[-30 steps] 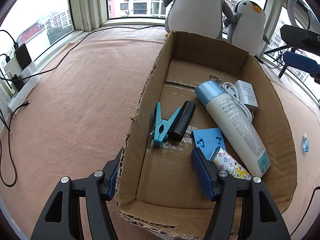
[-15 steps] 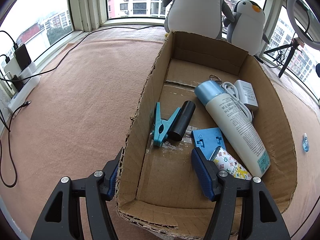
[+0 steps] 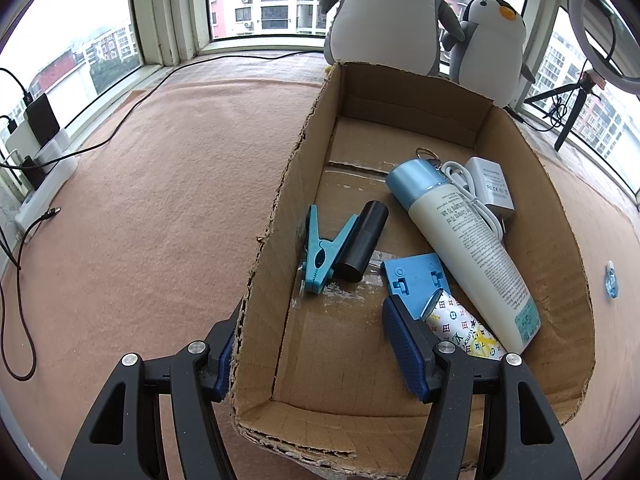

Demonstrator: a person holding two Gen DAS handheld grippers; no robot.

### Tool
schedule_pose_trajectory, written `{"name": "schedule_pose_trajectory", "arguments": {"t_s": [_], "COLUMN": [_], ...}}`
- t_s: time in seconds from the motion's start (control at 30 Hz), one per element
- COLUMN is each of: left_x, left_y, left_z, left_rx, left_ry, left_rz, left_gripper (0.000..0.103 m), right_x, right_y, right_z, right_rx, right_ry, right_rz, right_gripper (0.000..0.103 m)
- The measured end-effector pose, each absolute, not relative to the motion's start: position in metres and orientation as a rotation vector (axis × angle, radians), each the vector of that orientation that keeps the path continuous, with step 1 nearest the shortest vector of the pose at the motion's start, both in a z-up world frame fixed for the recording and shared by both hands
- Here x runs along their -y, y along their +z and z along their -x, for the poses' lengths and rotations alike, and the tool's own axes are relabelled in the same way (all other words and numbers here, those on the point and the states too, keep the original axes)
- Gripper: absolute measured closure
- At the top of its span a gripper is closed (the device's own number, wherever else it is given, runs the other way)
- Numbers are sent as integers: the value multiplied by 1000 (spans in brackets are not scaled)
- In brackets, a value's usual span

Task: Organize rigid objects
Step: 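Move the right gripper to the blue tape measure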

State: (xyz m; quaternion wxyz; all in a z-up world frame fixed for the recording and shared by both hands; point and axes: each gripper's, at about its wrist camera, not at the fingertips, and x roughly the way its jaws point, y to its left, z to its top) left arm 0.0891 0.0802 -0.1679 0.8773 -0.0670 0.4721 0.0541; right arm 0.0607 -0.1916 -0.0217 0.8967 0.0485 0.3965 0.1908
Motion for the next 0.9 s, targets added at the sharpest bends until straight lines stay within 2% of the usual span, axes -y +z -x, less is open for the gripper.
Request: {"name": "schedule_pose_trajectory", "arguments": {"t_s": [0.43,0.9], "left_x": [-80,-80], "left_y": [-168,-167], "left_z": [-89,-88], "left_rx": [-984,-983], "left_ry": [113,114], "left_rz": [134,136], "left_gripper": [35,35], "right_x": [192,181], "right_y": [-83,-144], "right_z": [-50,-72], "right_rx": [-887,-997], "right_ry": [298,303], "right_rz": [46,62], "right_gripper": [39,39]}}
